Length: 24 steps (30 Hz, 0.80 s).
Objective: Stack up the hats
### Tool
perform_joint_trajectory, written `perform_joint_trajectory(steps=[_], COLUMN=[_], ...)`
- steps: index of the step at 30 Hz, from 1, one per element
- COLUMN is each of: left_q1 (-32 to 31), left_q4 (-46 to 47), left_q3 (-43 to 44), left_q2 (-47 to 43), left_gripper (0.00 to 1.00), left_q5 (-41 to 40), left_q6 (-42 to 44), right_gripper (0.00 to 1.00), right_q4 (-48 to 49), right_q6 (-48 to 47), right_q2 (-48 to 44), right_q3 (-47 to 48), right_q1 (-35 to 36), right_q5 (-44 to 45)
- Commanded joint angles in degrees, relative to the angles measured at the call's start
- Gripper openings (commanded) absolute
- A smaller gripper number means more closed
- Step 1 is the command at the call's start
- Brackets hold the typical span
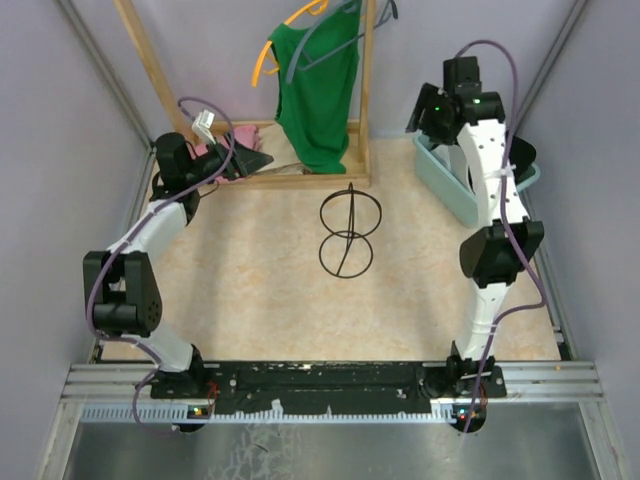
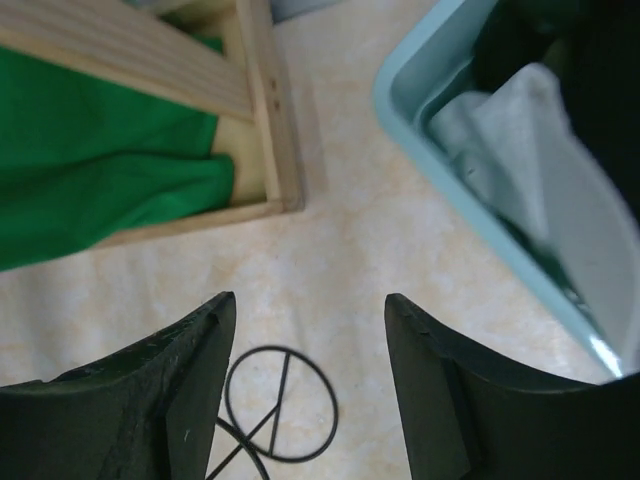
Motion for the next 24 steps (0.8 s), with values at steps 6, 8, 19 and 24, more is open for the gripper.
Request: perform_joint_trajectory(steps=[6, 8, 19, 24], left_q1=[3.4, 3.9, 4.7, 4.7], left_q4=[33.6, 51.2, 31.3, 1.1], left_q3=[-5.9, -8.8, -10.4, -5.8], left_q2=[2.1, 4.2, 0.2, -5.2], left_gripper=[0.99, 0.99, 0.99, 0.99], left_q5=[11.0, 12.1, 6.6, -5.4], left_q6=[-20.2, -32.9, -19.3, 1.0], right_gripper=[0.64, 0.64, 0.69, 0.70], right_q4=[-9.0, -9.1, -9.1, -8.9], right_q6=[-6.4, -6.5, -5.3, -6.0], right_q2=[0.2, 0.4, 2.1, 6.0], right_q3=[7.1, 6.7, 5.7, 8.0], right_q1=[-9.6, -11.7, -20.9, -21.6], right_q5=[13.2, 12.7, 13.0, 11.4])
